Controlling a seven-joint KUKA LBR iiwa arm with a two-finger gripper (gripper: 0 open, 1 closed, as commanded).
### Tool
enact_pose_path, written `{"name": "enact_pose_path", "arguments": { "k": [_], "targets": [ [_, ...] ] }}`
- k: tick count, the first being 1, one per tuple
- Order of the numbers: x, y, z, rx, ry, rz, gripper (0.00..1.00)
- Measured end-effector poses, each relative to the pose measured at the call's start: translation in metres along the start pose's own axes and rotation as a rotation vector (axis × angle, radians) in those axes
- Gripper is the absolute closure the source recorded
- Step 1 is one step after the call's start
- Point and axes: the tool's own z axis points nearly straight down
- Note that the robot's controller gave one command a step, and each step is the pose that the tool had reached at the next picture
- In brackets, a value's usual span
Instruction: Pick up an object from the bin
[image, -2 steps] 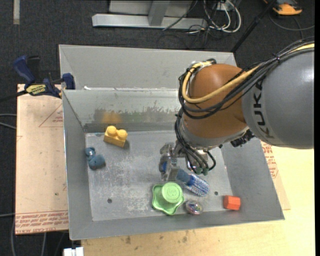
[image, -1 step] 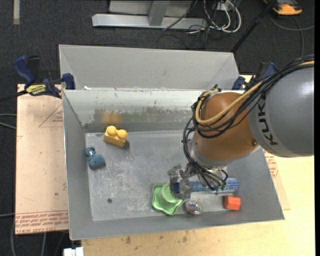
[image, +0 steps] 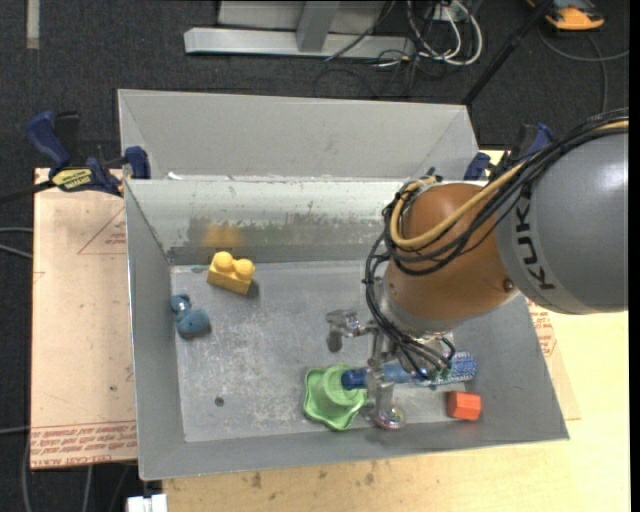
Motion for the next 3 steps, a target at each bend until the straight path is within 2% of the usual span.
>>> {"name": "enact_pose_path", "arguments": {
  "k": [1, 2, 3],
  "targets": [
    [-0.004, -0.003, 0.092, 0.001, -0.008, -0.134, 0.0],
    [-0.017, 0.004, 0.09, 0.001, -0.003, -0.671, 0.0],
    [-0.018, 0.004, 0.087, 0.002, -0.003, -0.669, 1.0]
  ]
}}
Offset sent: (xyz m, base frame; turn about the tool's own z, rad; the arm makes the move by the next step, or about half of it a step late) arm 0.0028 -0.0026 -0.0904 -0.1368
